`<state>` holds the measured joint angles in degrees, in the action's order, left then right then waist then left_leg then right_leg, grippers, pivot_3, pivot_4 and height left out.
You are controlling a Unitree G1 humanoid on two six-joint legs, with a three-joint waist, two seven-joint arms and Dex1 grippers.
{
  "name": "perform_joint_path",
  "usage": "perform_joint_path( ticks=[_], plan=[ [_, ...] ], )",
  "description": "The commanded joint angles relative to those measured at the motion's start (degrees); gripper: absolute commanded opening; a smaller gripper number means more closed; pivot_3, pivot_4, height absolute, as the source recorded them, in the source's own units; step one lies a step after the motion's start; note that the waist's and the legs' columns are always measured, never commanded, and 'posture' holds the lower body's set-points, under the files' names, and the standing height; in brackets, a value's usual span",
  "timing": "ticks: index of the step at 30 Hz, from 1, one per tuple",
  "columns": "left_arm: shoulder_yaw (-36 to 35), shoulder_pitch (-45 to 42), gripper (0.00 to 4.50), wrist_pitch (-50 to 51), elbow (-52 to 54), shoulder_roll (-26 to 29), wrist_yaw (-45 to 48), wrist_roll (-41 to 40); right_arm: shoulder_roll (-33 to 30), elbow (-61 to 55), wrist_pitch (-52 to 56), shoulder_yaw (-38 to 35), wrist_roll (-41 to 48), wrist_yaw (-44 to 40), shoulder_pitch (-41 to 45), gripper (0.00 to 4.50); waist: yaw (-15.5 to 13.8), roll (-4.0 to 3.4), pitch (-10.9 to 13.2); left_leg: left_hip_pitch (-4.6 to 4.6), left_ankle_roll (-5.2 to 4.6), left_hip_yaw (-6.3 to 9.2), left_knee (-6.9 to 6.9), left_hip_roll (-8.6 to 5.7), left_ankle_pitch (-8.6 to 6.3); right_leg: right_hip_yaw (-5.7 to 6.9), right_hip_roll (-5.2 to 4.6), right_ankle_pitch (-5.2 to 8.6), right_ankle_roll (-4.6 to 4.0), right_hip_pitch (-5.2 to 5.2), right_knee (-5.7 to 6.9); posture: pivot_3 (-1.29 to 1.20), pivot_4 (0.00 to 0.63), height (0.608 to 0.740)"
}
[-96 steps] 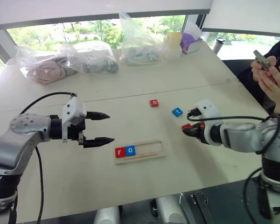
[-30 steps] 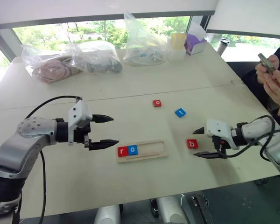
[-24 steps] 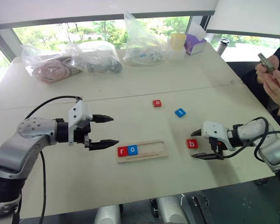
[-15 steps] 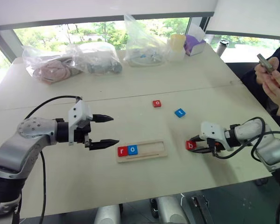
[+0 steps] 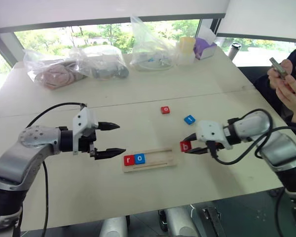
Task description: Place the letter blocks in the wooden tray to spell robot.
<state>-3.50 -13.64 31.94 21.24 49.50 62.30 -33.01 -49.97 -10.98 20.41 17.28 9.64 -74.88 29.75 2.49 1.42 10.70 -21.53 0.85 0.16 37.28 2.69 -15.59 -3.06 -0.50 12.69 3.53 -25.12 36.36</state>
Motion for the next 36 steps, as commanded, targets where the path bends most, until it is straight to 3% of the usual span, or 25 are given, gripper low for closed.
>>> perform_joint_path(
  ticks=[1,7,18,36],
  plan=[
    [-0.8,-0.4,4.50,-1.2,2.1,0.4,-0.2,0.2,3.6,-1.3,1.5,3.2,-1.8,1.1,2.2,1.13,0.0,0.00,0.0,-0.01,0.00,0.00,0.01,0.00,0.00,0.00,0.00,0.00,0.00,0.00,0.00,0.00,0.150,0.740],
    [-1.1,0.2,4.50,-1.2,2.6,0.4,-0.8,0.2,9.8,-0.7,4.4,7.7,-3.7,3.0,4.5,1.13,0.0,0.00,0.0,0.00,0.00,0.00,0.01,0.00,0.00,0.00,-0.01,-0.01,-0.01,0.01,0.00,0.00,0.150,0.740],
    [-1.6,2.2,4.50,-0.4,4.7,0.1,-2.6,-0.5,15.2,3.0,4.6,11.3,-6.8,4.4,6.3,1.13,0.0,0.00,0.0,0.00,0.00,0.01,0.00,0.00,0.00,0.01,0.00,-0.10,-0.16,0.00,0.00,0.00,0.150,0.740],
    [-1.9,3.1,4.50,0.1,6.2,-0.3,-4.5,-1.3,18.0,4.2,5.8,12.0,-7.8,3.4,6.8,1.13,0.0,0.00,0.0,0.00,0.00,0.02,-0.02,0.00,0.00,0.01,0.00,-0.10,-0.17,0.00,0.00,0.00,0.150,0.740]
  ],
)
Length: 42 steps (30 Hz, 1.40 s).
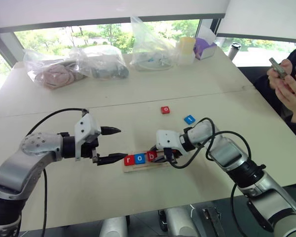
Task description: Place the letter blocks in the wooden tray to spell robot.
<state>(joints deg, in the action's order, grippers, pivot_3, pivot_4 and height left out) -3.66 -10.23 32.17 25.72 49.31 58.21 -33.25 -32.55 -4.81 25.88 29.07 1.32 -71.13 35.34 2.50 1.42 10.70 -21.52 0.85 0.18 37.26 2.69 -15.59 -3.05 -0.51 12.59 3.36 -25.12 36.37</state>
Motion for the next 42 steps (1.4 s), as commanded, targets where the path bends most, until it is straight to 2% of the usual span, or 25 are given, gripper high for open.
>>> perform_joint_path(
  ticks=[1,8,9,10,13,14,23,27,31,33,36,39,42],
  plan=[
    [-1.7,-0.3,4.50,-0.2,1.7,-0.1,-0.4,-1.0,0.6,-2.0,0.4,0.3,0.5,-0.5,1.2,1.13,0.0,0.00,0.0,0.00,0.00,0.00,0.00,0.00,0.00,0.00,0.00,0.00,0.00,0.00,0.00,0.00,0.150,0.740],
    [-1.6,-0.3,4.50,-0.4,1.6,-0.2,-0.7,-0.9,0.8,-1.8,0.3,0.7,0.0,-0.7,1.3,1.13,0.0,0.00,0.0,0.00,0.00,0.00,0.00,0.00,0.00,0.00,0.00,0.00,0.00,0.00,0.00,0.00,0.150,0.740],
    [-1.6,-0.3,4.50,-0.4,1.6,-0.2,-0.7,-0.9,0.8,-1.8,0.3,0.8,0.0,-0.7,1.3,2.15,0.0,0.00,0.0,0.00,0.00,0.00,0.00,0.00,0.00,0.00,0.00,0.00,0.00,0.00,0.00,0.00,0.150,0.740],
    [-1.6,-0.3,4.50,-0.4,1.6,-0.2,-0.8,-0.9,0.9,-1.7,0.2,0.8,0.0,-0.7,1.4,2.53,0.0,0.00,0.0,0.00,0.00,0.00,0.00,0.00,0.00,0.00,0.00,0.00,0.00,0.00,0.00,0.00,0.150,0.740],
    [-1.6,-0.2,4.50,-0.4,1.6,-0.2,-1.0,-0.9,1.2,-1.3,0.0,1.0,-0.2,-0.4,1.6,4.11,0.0,0.00,0.0,0.00,0.00,0.00,0.00,0.00,0.00,0.00,0.00,0.00,0.00,0.00,0.00,0.00,0.150,0.740],
    [-1.6,-0.2,4.50,-0.4,1.6,-0.2,-1.0,-0.9,1.3,-1.2,-0.1,1.0,-0.3,-0.2,1.7,4.47,0.0,0.00,0.0,0.00,0.00,0.00,0.00,0.00,0.00,0.00,0.00,0.00,0.00,0.00,0.00,0.00,0.150,0.740],
    [-1.4,-0.2,4.50,-0.2,1.8,-0.4,-1.2,-1.0,1.3,-2.6,1.9,-1.1,1.2,0.2,3.4,4.47,0.0,0.00,0.0,0.00,0.00,0.00,-0.01,0.00,0.00,0.00,0.00,0.01,0.01,-0.01,0.00,0.00,0.150,0.740],
    [-1.4,-0.2,4.50,-0.2,1.8,-0.6,-1.2,-1.0,0.8,-3.1,2.8,-4.7,1.6,2.5,4.2,4.47,0.0,0.00,0.0,-0.01,0.00,0.00,-0.01,0.00,0.00,0.00,0.00,0.01,0.01,-0.01,-0.01,0.00,0.150,0.740],
    [-1.4,-0.2,4.50,-0.6,1.5,-0.7,-1.4,-0.5,4.2,5.4,6.2,-10.9,-2.5,16.8,7.8,4.47,0.2,0.00,0.0,0.01,0.00,-0.01,-0.01,0.00,0.00,0.00,0.00,0.01,0.01,-0.01,-0.01,0.00,0.150,0.740],
    [-1.3,0.0,4.50,-0.7,1.5,-0.8,-1.4,-0.4,7.6,11.2,13.5,-14.8,-4.7,26.9,10.9,4.47,0.2,0.00,0.0,0.01,0.01,-0.01,-0.02,0.00,0.01,0.00,0.00,-0.04,-0.06,-0.03,-0.01,0.00,0.150,0.740],
    [-1.2,0.0,4.50,-0.6,1.5,-1.0,-1.4,-0.4,10.5,14.6,19.7,-17.5,-6.0,34.2,13.1,4.47,0.0,0.01,0.0,-0.03,0.03,-0.01,-0.06,0.00,0.01,-0.01,0.00,-0.06,-0.10,-0.09,0.02,0.00,0.150,0.740],
    [-0.8,-0.5,4.50,-0.6,1.3,-1.2,-1.5,-0.3,16.3,17.6,28.9,-22.3,-6.1,44.0,15.3,4.47,0.1,0.01,0.0,-0.12,0.02,0.00,-0.14,0.00,0.01,-0.01,0.00,-0.04,-0.06,-0.15,-0.02,0.00,0.150,0.740],
    [-0.6,-0.8,4.50,-0.7,1.1,-1.3,-1.4,-0.1,20.0,18.9,32.8,-24.4,-5.5,48.8,16.1,4.47,0.2,0.00,0.0,-0.26,0.02,0.00,-0.15,0.00,0.01,-0.02,0.00,-0.15,0.11,-0.30,-0.01,0.00,0.150,0.740]
  ],
)
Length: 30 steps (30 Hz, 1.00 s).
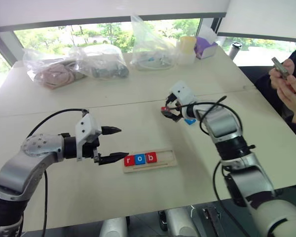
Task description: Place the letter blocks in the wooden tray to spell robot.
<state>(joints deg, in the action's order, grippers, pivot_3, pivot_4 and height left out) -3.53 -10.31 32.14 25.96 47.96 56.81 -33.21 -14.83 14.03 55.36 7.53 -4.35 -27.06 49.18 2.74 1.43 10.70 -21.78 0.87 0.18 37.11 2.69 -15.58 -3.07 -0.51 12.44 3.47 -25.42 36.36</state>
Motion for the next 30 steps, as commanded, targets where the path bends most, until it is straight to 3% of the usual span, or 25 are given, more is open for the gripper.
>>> perform_joint_path(
  ticks=[1,7,15,18,23,26,30],
  plan=[
    [-0.7,-0.8,4.50,-0.7,0.7,0.1,0.0,-0.1,3.4,0.8,3.8,-3.3,0.3,6.3,2.5,4.47,0.0,0.00,0.0,-0.01,0.00,0.02,0.00,0.00,0.00,0.01,0.00,0.00,0.01,-0.01,0.00,0.00,0.150,0.740],
    [-0.7,-0.9,4.50,-0.8,0.6,0.0,0.0,0.1,8.6,7.4,2.2,-6.4,1.0,14.3,5.7,4.47,0.0,-0.01,0.0,-0.03,0.00,0.02,0.02,0.00,0.00,0.01,0.00,0.08,-0.14,0.00,-0.01,0.00,0.150,0.740],
    [-2.2,0.0,4.50,-0.9,1.1,0.6,0.1,-0.4,11.0,15.2,0.8,-6.8,1.5,19.3,8.1,4.47,0.5,-0.01,0.0,-0.06,0.00,0.05,0.00,0.00,0.00,0.02,0.00,0.08,-0.12,0.00,-0.04,0.00,0.150,0.740],
    [-2.8,-0.1,4.50,-1.2,0.5,0.7,-0.3,0.1,12.5,15.2,1.3,-5.9,1.8,19.5,7.9,3.64,1.0,-0.01,0.0,-0.06,0.00,0.10,0.00,0.00,0.00,0.04,0.00,0.08,-0.12,0.01,-0.04,0.00,0.150,0.740],
    [-2.5,-0.3,4.50,-1.2,0.5,0.3,-0.7,0.2,14.3,15.8,2.4,-7.8,2.9,21.3,8.6,1.13,1.3,-0.01,0.0,-0.06,0.00,0.15,-0.02,0.00,0.00,0.06,0.01,0.02,-0.01,0.01,-0.04,0.00,0.150,0.740],
    [-2.1,-0.8,4.50,-1.3,0.1,0.0,-1.0,0.4,14.0,13.6,5.8,-8.7,3.6,22.3,8.9,1.14,1.2,-0.01,0.0,-0.07,0.00,0.15,-0.01,0.00,0.00,0.06,0.00,0.03,-0.04,0.01,-0.04,0.00,0.150,0.740],
    [-1.1,-1.8,4.50,-1.6,-0.5,-0.5,-0.9,0.6,9.5,-1.5,19.4,-8.4,4.9,20.2,6.4,1.14,0.9,-0.06,0.0,-0.17,0.00,0.21,-0.01,-0.01,0.00,0.10,0.00,0.09,-0.12,-0.01,-0.07,0.00,0.150,0.740]
  ],
)
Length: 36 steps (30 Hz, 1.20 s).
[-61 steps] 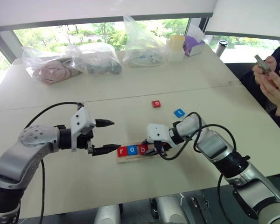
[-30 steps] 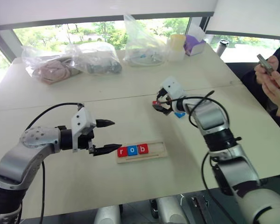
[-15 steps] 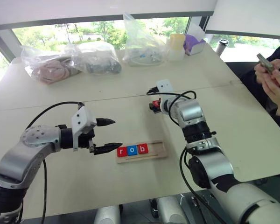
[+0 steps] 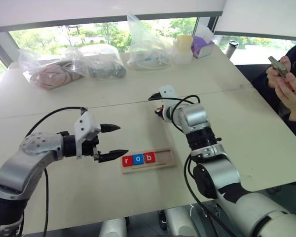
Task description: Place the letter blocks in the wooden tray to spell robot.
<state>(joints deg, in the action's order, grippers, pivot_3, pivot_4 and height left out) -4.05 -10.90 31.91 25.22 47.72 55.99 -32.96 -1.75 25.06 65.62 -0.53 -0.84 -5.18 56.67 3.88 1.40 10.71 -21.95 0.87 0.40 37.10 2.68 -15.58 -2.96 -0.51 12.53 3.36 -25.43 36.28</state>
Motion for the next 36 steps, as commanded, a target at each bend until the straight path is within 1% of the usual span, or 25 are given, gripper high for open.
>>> perform_joint_path(
  ticks=[1,3,5,8,9,11,13,15,18,23,25,26,27,28,29,30,31,32,33,34,35,36],
  plan=[
    [-0.4,-1.3,4.50,-1.5,0.0,-0.5,0.1,0.4,-5.1,-17.8,13.2,-0.1,2.2,-2.8,-2.0,1.14,-0.3,-0.03,0.0,-0.13,0.00,0.07,0.02,-0.01,0.00,0.05,-0.01,0.00,0.02,-0.05,-0.04,0.00,0.150,0.740],
    [0.0,-1.5,4.50,-1.9,-0.6,-0.8,0.3,0.7,-8.1,-27.6,21.8,-0.3,3.7,-4.0,-3.9,1.14,-0.3,-0.03,0.0,-0.28,0.00,0.07,0.03,-0.03,0.00,0.06,-0.04,-0.05,0.15,-0.14,-0.09,0.00,0.150,0.740],
    [0.7,-1.7,4.50,-2.4,-1.5,-1.2,0.5,1.2,-11.8,-36.5,26.2,0.5,6.6,-5.6,-7.2,1.14,-0.4,-0.03,0.0,-0.31,0.00,0.07,0.02,-0.04,0.00,0.07,-0.05,-0.04,0.21,-0.17,-0.11,0.00,0.150,0.740],
    [1.7,-2.6,4.50,-3.2,-3.0,-1.9,1.2,1.9,-18.4,-46.8,26.9,1.0,12.9,-7.0,-14.4,1.14,-0.3,-0.02,0.0,-0.29,-0.02,0.11,-0.04,-0.02,-0.01,0.10,-0.02,-0.03,0.23,-0.19,-0.09,0.00,0.150,0.740],
    [2.1,-3.1,4.50,-3.4,-3.5,-2.1,1.6,2.0,-21.4,-51.1,26.9,0.5,15.9,-6.9,-18.4,1.14,-0.3,-0.02,0.0,-0.29,-0.02,0.15,-0.05,-0.02,-0.01,0.13,-0.01,-0.02,0.22,-0.19,-0.08,0.00,0.150,0.740],
    [2.6,-3.9,4.50,-3.9,-4.4,-2.3,2.2,2.3,-26.4,-58.0,26.9,-1.9,22.9,-5.7,-26.0,1.14,-0.7,-0.04,0.0,-0.32,-0.02,0.15,-0.05,-0.03,-0.01,0.13,-0.02,0.09,0.08,-0.19,-0.10,0.00,0.150,0.740],
    [3.2,-4.7,4.50,-4.2,-5.3,-2.6,2.7,2.5,-30.3,-62.5,26.9,-5.0,30.5,-3.3,-32.4,1.14,-0.7,-0.05,0.0,-0.33,-0.02,0.12,-0.01,-0.04,-0.01,0.10,-0.03,0.21,0.25,-0.19,-0.12,0.00,0.150,0.740],
    [3.5,-5.2,4.50,-4.5,-6.0,-2.9,3.3,2.8,-32.2,-64.4,26.9,-7.8,36.8,0.4,-36.3,1.14,-0.4,-0.05,0.0,-0.32,-0.02,0.02,0.04,-0.05,-0.01,0.01,-0.04,0.21,0.27,-0.19,-0.13,0.00,0.150,0.740],
    [4.0,-5.7,4.50,-4.9,-6.9,-3.1,3.8,3.2,-33.4,-63.2,26.9,-11.1,44.4,7.9,-39.2,1.14,0.1,-0.03,0.0,-0.23,-0.02,-0.01,0.09,-0.05,-0.01,-0.02,-0.03,0.17,0.21,-0.15,-0.11,0.00,0.150,0.740],
    [4.4,-6.7,4.50,-5.1,-7.9,-3.2,4.5,3.6,-32.9,-59.5,26.9,-14.5,57.8,22.0,-40.9,1.14,0.1,-0.03,0.0,-0.15,-0.02,0.02,0.09,-0.05,-0.01,-0.03,-0.01,0.17,0.18,-0.06,-0.11,0.00,0.150,0.740],
    [4.4,-7.0,4.50,-5.3,-8.2,-3.2,4.6,3.9,-32.7,-58.4,26.9,-14.9,62.8,27.2,-41.2,2.16,0.0,-0.03,0.0,-0.18,-0.02,0.02,0.08,-0.05,-0.01,-0.03,-0.01,0.17,0.19,-0.07,-0.12,0.00,0.150,0.740],
    [4.3,-7.1,4.50,-5.3,-8.2,-3.1,4.5,4.1,-35.1,-58.3,26.9,-13.0,64.8,26.4,-40.1,2.52,0.0,-0.03,0.0,-0.20,-0.02,0.02,0.08,-0.05,-0.01,-0.04,-0.01,0.18,0.20,-0.06,-0.12,0.00,0.150,0.740],
    [4.4,-7.1,4.50,-5.4,-8.3,-3.2,4.5,4.2,-37.1,-58.1,26.9,-11.5,66.8,26.2,-39.1,3.15,0.0,-0.04,0.0,-0.24,-0.02,0.03,0.08,-0.05,-0.01,-0.04,-0.01,0.18,0.21,-0.08,-0.14,0.00,0.150,0.740],
    [4.4,-7.2,4.50,-5.4,-8.4,-3.2,4.5,4.3,-39.0,-57.7,26.9,-10.1,68.7,25.0,-37.9,3.63,0.0,-0.04,0.0,-0.26,-0.02,0.02,0.07,-0.06,-0.01,-0.04,-0.02,0.19,0.22,-0.09,-0.15,0.00,0.150,0.740],
    [4.4,-7.3,4.50,-5.4,-8.5,-3.2,4.5,4.4,-42.5,-58.6,26.9,-7.4,69.2,20.9,-35.9,4.18,0.1,-0.05,0.0,-0.27,-0.02,0.01,0.06,-0.06,-0.01,-0.05,-0.02,0.19,0.22,-0.10,-0.16,0.00,0.150,0.740],
    [4.4,-7.3,4.50,-5.5,-8.6,-3.2,4.5,4.5,-49.6,-61.7,25.1,-3.0,67.4,11.8,-34.2,4.44,0.1,-0.14,0.1,-0.27,-0.02,0.00,0.08,-0.06,-0.01,-0.06,-0.02,0.19,0.23,-0.11,-0.17,0.00,0.150,0.740],
    [4.4,-7.4,4.50,-5.6,-8.8,-3.3,4.5,4.6,-56.1,-63.8,22.7,0.4,65.8,2.8,-33.3,4.44,0.0,-0.27,0.2,-0.28,-0.02,-0.02,0.09,-0.06,-0.01,-0.07,-0.03,0.19,0.23,-0.12,-0.18,0.00,0.150,0.740],
    [4.4,-7.4,4.50,-5.6,-8.9,-3.3,4.6,4.7,-61.1,-65.0,20.1,3.1,63.9,-4.0,-33.0,4.44,-0.2,-0.33,0.2,-0.29,-0.02,0.01,0.08,-0.10,-0.01,-0.05,-0.06,0.21,0.23,-0.12,-0.21,0.00,0.150,0.740],
    [4.4,-7.5,4.50,-5.8,-9.2,-3.3,4.6,4.8,-67.9,-65.0,9.3,5.8,56.1,-13.7,-34.9,4.44,-0.5,-0.30,0.2,-0.27,-0.03,0.02,0.08,-0.09,-0.01,-0.03,-0.06,0.22,0.25,-0.12,-0.21,0.00,0.150,0.740],
    [4.4,-7.7,4.50,-6.0,-9.5,-3.4,4.7,5.0,-73.0,-63.2,-2.2,7.9,47.9,-21.5,-36.9,4.44,-0.9,-0.28,0.2,-0.27,-0.02,0.09,0.04,-0.07,-0.01,0.04,-0.03,0.24,0.26,-0.11,-0.24,0.00,0.150,0.740],
    [4.5,-7.8,4.50,-6.2,-9.7,-3.4,4.7,5.1,-76.6,-60.3,-15.0,9.9,39.3,-28.2,-39.1,4.44,-1.0,-0.28,0.2,-0.27,-0.03,0.10,0.01,-0.04,-0.02,0.09,-0.02,0.26,0.26,-0.12,-0.28,0.00,0.150,0.740],
    [4.5,-8.0,4.50,-6.3,-9.9,-3.5,4.8,5.3,-78.3,-56.8,-27.1,11.1,32.0,-33.2,-41.2,4.44,-1.2,-0.27,0.2,-0.27,-0.02,0.09,0.01,-0.05,-0.02,0.10,-0.02,0.27,0.27,-0.12,-0.29,0.00,0.150,0.740]
  ],
)
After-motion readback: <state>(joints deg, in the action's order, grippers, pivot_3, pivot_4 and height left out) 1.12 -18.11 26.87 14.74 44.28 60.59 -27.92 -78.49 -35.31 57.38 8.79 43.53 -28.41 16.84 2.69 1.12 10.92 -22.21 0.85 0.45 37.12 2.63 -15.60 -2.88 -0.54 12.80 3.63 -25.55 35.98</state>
